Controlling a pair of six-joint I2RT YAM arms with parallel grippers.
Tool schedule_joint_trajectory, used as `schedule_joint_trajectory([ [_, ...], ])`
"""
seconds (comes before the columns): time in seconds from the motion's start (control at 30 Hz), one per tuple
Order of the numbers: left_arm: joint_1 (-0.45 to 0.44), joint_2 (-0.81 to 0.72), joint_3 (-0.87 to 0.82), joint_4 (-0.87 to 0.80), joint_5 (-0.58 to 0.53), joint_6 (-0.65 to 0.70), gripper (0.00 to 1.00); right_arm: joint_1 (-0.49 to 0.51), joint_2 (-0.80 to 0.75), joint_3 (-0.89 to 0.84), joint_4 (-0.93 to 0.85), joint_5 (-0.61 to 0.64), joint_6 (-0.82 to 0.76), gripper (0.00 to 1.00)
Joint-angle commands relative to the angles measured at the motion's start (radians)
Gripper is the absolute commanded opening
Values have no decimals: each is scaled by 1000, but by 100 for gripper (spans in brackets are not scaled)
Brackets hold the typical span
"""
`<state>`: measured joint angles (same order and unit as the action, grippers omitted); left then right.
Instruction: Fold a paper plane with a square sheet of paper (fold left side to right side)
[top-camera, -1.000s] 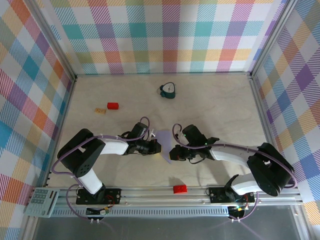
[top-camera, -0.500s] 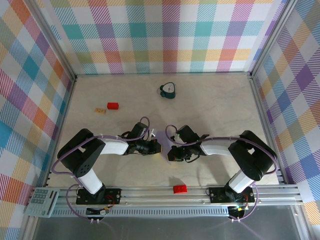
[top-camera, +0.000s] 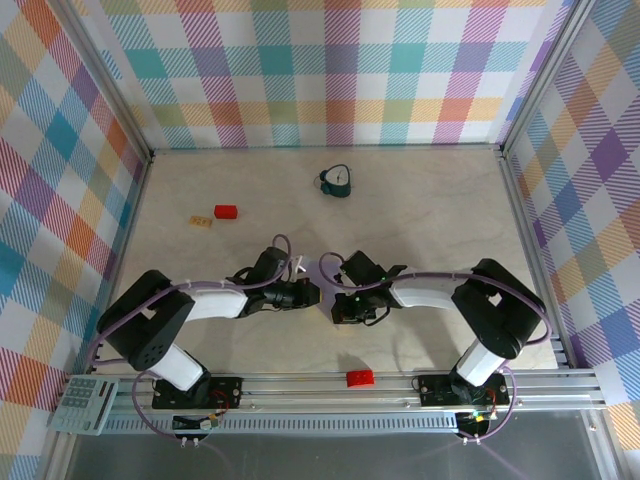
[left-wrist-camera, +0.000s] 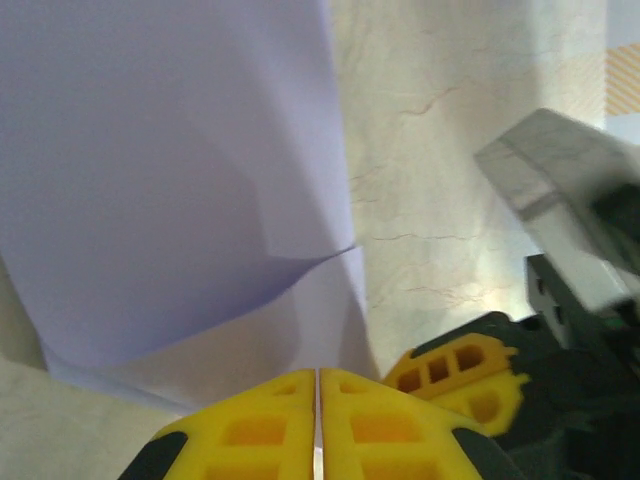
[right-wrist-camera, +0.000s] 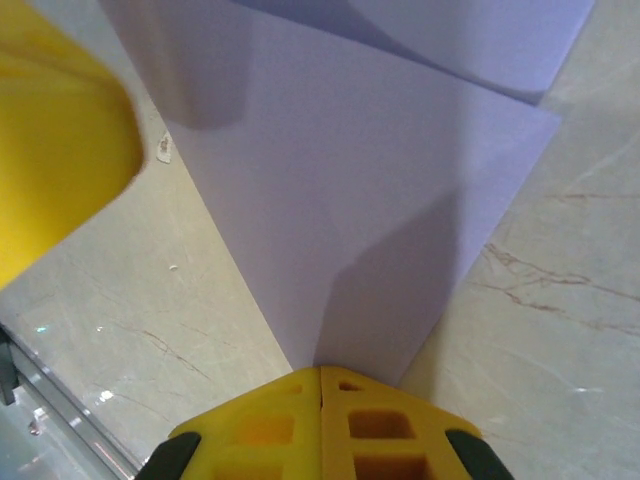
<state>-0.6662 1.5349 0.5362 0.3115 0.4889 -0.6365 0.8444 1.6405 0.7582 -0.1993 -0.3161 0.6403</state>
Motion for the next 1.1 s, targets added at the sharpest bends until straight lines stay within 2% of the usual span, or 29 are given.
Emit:
schedule_joint_trajectory([
  [0.0,-32,-49,-46,66,31,-14,11,12,61,-7,-170,150,12,0],
  [0.37,-67,36,-12,86,50,-26,11,19,98,16,-218,204,27,0],
  [0.7,-68,65,4,78,48,-26,11,23,109,7,-208,197,26,0],
  [1.07,-69,90,33,-6,2,-25,10,22,125,25,-244,207,13,0],
])
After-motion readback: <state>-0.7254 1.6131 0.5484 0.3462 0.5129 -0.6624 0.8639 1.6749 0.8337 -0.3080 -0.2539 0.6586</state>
